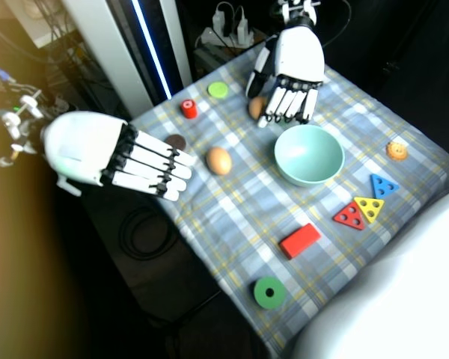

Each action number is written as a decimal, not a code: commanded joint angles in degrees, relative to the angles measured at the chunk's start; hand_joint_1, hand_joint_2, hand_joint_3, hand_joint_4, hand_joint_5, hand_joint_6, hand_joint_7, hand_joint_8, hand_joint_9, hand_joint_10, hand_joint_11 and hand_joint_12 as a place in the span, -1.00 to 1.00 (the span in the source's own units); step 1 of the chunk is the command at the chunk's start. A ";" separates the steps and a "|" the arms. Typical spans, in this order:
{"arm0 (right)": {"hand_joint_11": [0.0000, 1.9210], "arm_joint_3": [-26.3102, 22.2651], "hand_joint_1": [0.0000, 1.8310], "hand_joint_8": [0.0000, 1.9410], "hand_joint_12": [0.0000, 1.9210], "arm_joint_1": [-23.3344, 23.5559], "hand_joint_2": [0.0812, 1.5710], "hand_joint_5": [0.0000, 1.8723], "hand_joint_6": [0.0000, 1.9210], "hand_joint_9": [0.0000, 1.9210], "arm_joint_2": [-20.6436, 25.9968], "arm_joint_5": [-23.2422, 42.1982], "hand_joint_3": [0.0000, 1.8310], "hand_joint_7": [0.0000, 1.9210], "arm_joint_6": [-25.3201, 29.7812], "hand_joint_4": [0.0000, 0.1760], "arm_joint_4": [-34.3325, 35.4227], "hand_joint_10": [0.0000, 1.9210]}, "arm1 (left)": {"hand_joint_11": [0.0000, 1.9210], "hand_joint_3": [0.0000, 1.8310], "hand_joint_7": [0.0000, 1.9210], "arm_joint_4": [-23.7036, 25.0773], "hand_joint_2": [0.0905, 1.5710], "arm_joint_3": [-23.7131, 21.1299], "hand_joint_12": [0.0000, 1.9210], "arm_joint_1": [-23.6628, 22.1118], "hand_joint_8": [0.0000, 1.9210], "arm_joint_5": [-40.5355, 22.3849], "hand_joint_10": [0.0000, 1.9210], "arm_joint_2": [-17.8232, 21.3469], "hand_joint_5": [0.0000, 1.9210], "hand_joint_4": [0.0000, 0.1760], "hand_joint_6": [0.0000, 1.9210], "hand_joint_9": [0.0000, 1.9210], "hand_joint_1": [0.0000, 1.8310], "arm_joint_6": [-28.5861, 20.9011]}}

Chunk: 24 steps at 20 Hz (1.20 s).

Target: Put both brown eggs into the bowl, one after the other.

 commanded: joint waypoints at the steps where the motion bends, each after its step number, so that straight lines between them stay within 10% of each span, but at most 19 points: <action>1: -0.69 0.21 -0.03 -1.00 -0.20 0.24 0.70 -0.21 -1.00 -0.30 0.08 6.93 -1.00 -0.25 0.50 -1.00 1.24 -1.00 | -0.67 -1.00 0.08 0.73 0.34 -0.25 0.59 -0.12 0.12 -6.22 -0.05 0.83 0.14 -1.00 -0.39 -0.06 0.37 -0.13; 10: -0.60 0.27 -0.09 -1.00 -0.30 0.10 0.73 -0.22 -1.00 -0.28 -0.05 6.93 -1.00 -0.24 0.54 -1.00 1.44 -1.00 | -0.64 -1.00 0.16 2.73 0.33 -2.36 0.45 -4.02 0.03 -16.46 -0.16 6.39 0.13 -1.00 -0.41 -0.07 0.40 -1.94; 12: -0.58 0.38 -0.10 -1.00 -0.34 0.10 0.74 -0.21 -1.00 -0.28 -0.21 6.93 -1.00 -0.24 0.54 -1.00 1.44 -1.00 | -0.62 -1.00 0.10 3.28 0.35 0.42 0.36 -8.21 0.11 -15.31 -0.25 4.28 0.09 -1.00 -0.32 -0.04 0.38 -1.94; 14: -0.58 0.51 -0.07 -1.00 -0.36 0.10 0.73 -0.21 -1.00 -0.28 -0.39 6.93 -1.00 -0.25 0.54 -1.00 1.44 -1.00 | -0.71 -1.00 0.02 2.50 0.39 5.45 0.64 -13.29 0.29 -10.25 0.14 0.03 0.05 -1.00 -0.30 -0.14 0.38 -1.94; 15: -0.58 0.58 -0.07 -1.00 -0.36 0.10 0.74 -0.20 -1.00 -0.29 -0.48 6.93 -1.00 -0.25 0.54 -1.00 1.44 -1.00 | -0.74 -1.00 0.07 1.75 0.36 7.39 0.43 -14.41 0.07 -8.50 -0.17 -1.38 0.05 -1.00 -0.15 -0.08 0.35 -1.94; 17: -0.57 0.84 -0.07 -1.00 -0.37 0.17 0.73 -0.19 -1.00 -0.28 -0.81 6.92 -1.00 -0.25 0.54 -1.00 1.40 -1.00 | -0.62 -1.00 0.18 -1.89 0.34 13.19 0.27 -16.66 -0.21 -3.71 0.23 -5.30 -0.03 -1.00 -0.14 0.02 0.51 -1.92; 19: -0.56 0.89 -0.09 -1.00 -0.36 0.21 0.73 -0.18 -0.99 -0.27 -0.89 6.91 -1.00 -0.24 0.54 -1.00 1.38 -1.00 | -0.54 -1.00 0.21 -5.46 0.36 17.76 -0.06 -17.73 -0.13 0.28 -0.56 -8.41 -0.07 -1.00 0.01 0.16 0.39 -1.15; 21: -0.57 0.94 -0.09 -1.00 -0.30 0.21 0.73 -0.17 -1.00 -0.26 -0.90 6.91 -1.00 -0.23 0.54 -1.00 1.34 -1.00 | -0.59 -1.00 0.16 -9.29 0.36 20.98 0.13 -18.00 0.02 3.32 -0.70 -10.60 0.00 -1.00 -0.17 0.19 0.39 1.39; 24: -0.60 0.98 -0.19 -1.00 -0.23 0.24 0.74 -0.18 -1.00 -0.27 -0.90 6.93 -1.00 -0.24 0.55 -1.00 1.33 -1.00 | -0.76 -1.00 0.00 -11.79 0.42 21.60 0.38 -17.85 0.18 4.20 -0.31 -11.18 -0.06 -1.00 0.03 -0.05 0.32 4.51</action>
